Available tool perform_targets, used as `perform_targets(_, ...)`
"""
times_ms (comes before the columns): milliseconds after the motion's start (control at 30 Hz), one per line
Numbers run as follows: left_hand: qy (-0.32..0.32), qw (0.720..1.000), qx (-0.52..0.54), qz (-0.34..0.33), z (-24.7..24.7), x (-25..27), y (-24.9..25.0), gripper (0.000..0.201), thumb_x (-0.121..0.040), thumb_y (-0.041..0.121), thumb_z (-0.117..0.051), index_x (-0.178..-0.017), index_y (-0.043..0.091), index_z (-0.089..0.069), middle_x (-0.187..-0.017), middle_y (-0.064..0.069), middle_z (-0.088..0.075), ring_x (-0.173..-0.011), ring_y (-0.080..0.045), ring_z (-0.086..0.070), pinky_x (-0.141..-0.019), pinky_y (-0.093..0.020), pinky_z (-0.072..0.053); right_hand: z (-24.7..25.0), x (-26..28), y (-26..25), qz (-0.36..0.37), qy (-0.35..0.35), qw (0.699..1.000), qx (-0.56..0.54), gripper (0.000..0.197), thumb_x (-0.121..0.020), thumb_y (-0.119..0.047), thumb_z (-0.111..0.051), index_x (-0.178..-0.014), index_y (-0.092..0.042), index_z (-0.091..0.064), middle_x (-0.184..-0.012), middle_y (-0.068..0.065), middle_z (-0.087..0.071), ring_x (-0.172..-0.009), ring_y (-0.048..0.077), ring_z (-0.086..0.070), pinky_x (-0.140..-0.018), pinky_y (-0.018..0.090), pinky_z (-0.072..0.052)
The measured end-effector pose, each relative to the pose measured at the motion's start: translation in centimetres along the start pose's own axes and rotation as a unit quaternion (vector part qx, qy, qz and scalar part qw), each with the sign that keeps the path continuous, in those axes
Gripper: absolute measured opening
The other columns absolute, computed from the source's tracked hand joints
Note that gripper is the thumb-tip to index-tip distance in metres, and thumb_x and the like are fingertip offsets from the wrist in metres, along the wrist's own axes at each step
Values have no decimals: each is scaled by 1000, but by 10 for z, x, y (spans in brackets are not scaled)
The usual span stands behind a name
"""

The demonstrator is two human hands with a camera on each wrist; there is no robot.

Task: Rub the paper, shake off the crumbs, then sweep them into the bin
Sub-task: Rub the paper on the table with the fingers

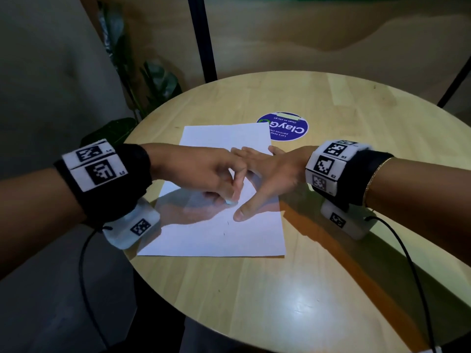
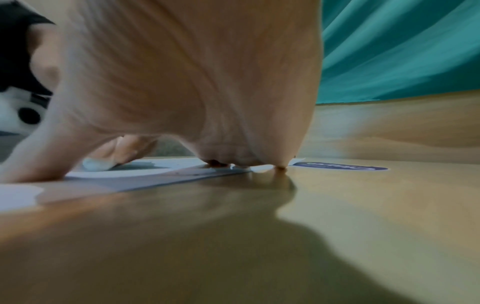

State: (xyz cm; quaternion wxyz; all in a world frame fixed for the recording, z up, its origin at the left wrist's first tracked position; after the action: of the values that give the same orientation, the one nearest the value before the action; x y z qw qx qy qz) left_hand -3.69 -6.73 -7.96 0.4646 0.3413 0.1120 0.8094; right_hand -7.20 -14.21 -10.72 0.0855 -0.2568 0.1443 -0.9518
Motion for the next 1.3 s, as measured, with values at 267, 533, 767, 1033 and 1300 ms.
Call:
perform_targets(267, 34, 999, -20, -1, 9, -9, -1, 11, -101, 16, -74, -93, 14, -66, -76, 0, -79, -67, -13, -69, -71, -29, -57, -2, -9, 4, -21, -1, 999, 48, 140, -66, -94, -67, -168, -38, 12, -171, -14, 29, -154, 4, 31, -127, 53, 16)
perform_targets(533, 91, 995, -44, -7, 17, -13, 3, 13, -99, 18, -76, -91, 18, -66, -81, 0, -82, -71, -13, -73, -76, -31, -61, -3, -14, 6, -14, -4, 998, 57, 136, -66, -97, -63, -169, -38, 4, -172, -12, 29, -155, 4, 30, -127, 54, 14)
perform_targets(767, 149, 988, -49, -1, 28, -13, -1, 22, -101, 20, -74, -85, 34, -65, -74, 19, -78, -68, 2, -66, -74, -23, -48, -1, -13, 5, -12, 2, 997, 72, 138, -68, -97, -61, -167, -35, 12, -174, -14, 23, -157, 6, 26, -128, 56, 10)
perform_targets(1033, 165, 982, -88, 2, 34, -12, -3, 12, -101, 23, -74, -94, 19, -65, -78, 10, -78, -75, 3, -68, -75, -25, -48, -1, -9, 6, -26, -1, 997, 69, 141, -69, -95, -63, -166, -32, 19, -173, -13, 26, -156, 5, 27, -128, 54, 13)
perform_targets(1300, 137, 988, -65, 23, 40, -6, -17, 11, -102, 25, -75, -93, 22, -68, -76, 11, -79, -67, 0, -66, -73, -26, -51, -2, -10, 5, -13, -8, 999, 49, 135, -65, -96, -66, -165, -49, 13, -171, -14, 32, -154, 3, 32, -127, 54, 15)
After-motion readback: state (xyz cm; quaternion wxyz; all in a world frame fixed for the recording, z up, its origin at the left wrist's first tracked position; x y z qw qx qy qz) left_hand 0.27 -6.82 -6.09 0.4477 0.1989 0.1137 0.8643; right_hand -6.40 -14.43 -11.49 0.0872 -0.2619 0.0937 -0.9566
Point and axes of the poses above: each hand's wrist, its own x-axis away from the middle knuckle, its own z-axis out of the back of the hand, y = z × x, the point moved 10 cm from there along -x, towards the middle knuckle
